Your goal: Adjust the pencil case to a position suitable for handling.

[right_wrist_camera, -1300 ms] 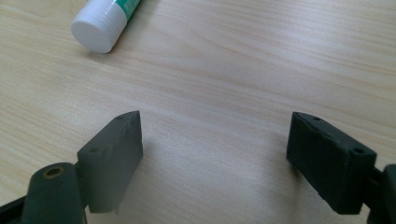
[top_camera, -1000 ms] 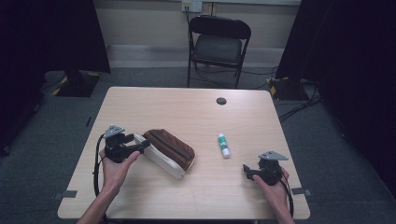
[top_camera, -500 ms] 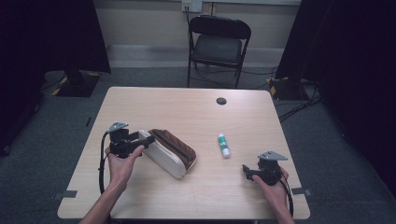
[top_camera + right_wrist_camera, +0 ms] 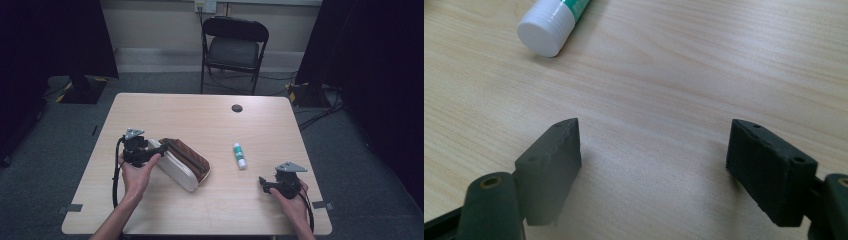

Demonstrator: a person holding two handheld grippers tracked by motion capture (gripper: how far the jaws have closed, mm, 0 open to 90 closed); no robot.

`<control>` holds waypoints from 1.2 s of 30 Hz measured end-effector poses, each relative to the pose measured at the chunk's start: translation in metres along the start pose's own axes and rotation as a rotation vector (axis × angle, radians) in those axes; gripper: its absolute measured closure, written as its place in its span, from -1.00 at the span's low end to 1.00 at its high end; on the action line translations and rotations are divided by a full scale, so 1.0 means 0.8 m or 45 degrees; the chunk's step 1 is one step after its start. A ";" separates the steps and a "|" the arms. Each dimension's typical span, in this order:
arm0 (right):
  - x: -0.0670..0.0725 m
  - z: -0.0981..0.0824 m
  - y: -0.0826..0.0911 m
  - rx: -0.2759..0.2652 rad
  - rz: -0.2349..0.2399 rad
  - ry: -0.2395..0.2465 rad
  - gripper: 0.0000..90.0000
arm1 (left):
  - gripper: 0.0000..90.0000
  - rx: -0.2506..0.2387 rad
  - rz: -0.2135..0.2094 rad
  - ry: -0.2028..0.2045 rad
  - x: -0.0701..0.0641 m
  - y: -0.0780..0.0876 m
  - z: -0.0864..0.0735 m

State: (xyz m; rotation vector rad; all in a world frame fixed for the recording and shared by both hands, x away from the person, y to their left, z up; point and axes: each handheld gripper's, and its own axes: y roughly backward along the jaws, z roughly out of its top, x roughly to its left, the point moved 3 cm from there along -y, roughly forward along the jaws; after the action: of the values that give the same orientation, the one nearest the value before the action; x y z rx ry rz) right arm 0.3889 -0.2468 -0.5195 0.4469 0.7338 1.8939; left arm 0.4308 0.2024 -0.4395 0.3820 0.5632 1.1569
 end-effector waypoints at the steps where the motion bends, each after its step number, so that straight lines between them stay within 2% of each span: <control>1: 0.000 0.000 0.000 0.000 0.000 0.000 -0.54 | -0.46 0.006 -0.008 -0.004 0.001 -0.001 0.000; 2: 0.000 0.000 0.000 0.000 0.000 0.000 -0.54 | -0.33 0.020 -0.025 -0.019 0.003 0.000 -0.001; 3: 0.000 0.000 0.000 0.000 -0.001 0.000 -0.54 | -0.12 0.018 -0.045 -0.017 0.005 -0.001 -0.002; 4: 0.000 0.000 0.000 -0.001 -0.002 0.000 -0.54 | -0.02 0.015 -0.054 -0.010 0.008 0.000 -0.002; 10: 0.001 0.000 0.000 0.001 0.001 -0.001 -0.54 | 0.15 0.041 -0.085 -0.056 0.011 0.003 0.001; 15: 0.001 0.000 0.000 0.000 -0.001 -0.002 -0.54 | 0.59 0.032 -0.131 -0.081 0.011 0.005 0.006; 20: 0.001 0.000 0.000 0.001 0.001 -0.003 -0.54 | 0.71 0.057 -0.164 -0.088 0.018 0.009 0.006; 21: 0.001 0.000 0.000 0.000 -0.001 -0.002 -0.54 | 0.74 0.068 -0.163 -0.103 0.017 0.010 0.007; 25: 0.001 0.000 0.000 0.001 0.000 -0.002 -0.54 | 0.68 0.081 -0.181 -0.101 0.011 0.012 0.008; 26: 0.001 0.000 0.000 0.001 0.000 -0.002 -0.54 | 0.58 0.087 -0.173 -0.100 0.008 0.012 0.008; 28: 0.001 0.000 0.000 0.000 0.001 -0.001 -0.54 | 0.26 0.117 -0.174 -0.111 0.001 0.010 0.006; 31: 0.001 0.000 0.000 -0.001 0.001 0.000 -0.54 | 0.13 0.133 -0.172 -0.113 -0.003 0.006 0.000; 33: 0.001 0.000 0.000 -0.001 0.001 0.000 -0.54 | 0.14 0.141 -0.183 -0.106 -0.003 0.002 -0.002; 36: 0.001 0.000 0.000 0.000 0.001 -0.002 -0.54 | 0.36 0.147 -0.202 -0.125 -0.002 0.002 -0.003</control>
State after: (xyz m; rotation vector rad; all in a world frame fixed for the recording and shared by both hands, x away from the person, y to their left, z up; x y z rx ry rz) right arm 0.3886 -0.2462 -0.5196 0.4491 0.7327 1.8936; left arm 0.4275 0.2013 -0.4402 0.4820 0.5656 0.9508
